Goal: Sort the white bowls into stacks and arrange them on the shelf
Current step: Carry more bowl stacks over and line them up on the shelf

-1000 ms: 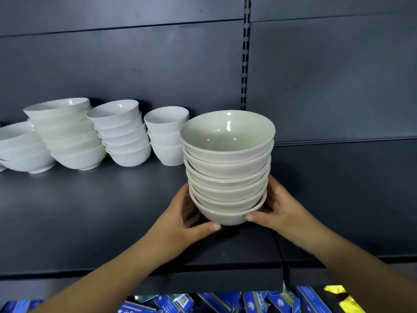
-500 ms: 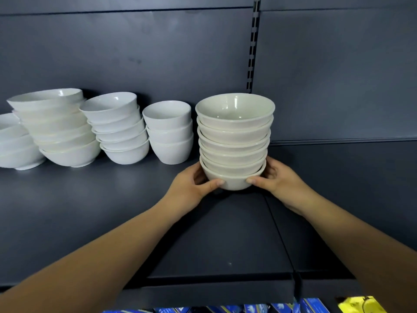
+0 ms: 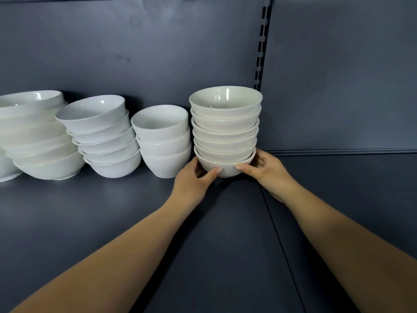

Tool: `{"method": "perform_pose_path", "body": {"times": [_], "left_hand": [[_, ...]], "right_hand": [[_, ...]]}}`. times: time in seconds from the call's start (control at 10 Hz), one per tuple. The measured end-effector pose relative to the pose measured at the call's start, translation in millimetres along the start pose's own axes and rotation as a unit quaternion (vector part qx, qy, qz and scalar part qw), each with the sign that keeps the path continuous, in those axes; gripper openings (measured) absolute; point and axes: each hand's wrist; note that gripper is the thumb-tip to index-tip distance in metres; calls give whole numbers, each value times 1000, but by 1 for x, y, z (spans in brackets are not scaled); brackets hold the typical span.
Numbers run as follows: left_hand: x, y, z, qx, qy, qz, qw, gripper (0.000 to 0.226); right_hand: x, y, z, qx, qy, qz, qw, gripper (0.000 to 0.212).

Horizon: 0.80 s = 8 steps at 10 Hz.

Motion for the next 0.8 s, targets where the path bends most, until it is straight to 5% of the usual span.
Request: {"method": "perform_pose_path", "body": {"times": [0.5, 0.8], "left_hand": [[3, -8, 11, 33, -31, -90, 995, 31], [33, -4, -36, 7, 2, 61, 998, 13]], "right_hand": [[0, 16, 7, 14, -14, -26, 999, 65], [-32, -24, -45, -30, 106, -150, 982, 40]]}}
Point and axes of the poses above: each hand's wrist, its own z-axis towards the middle knuckle, its own x-axis out of the back of the hand, y = z × x, and after that the axes turned 13 degrees about x, right-handed
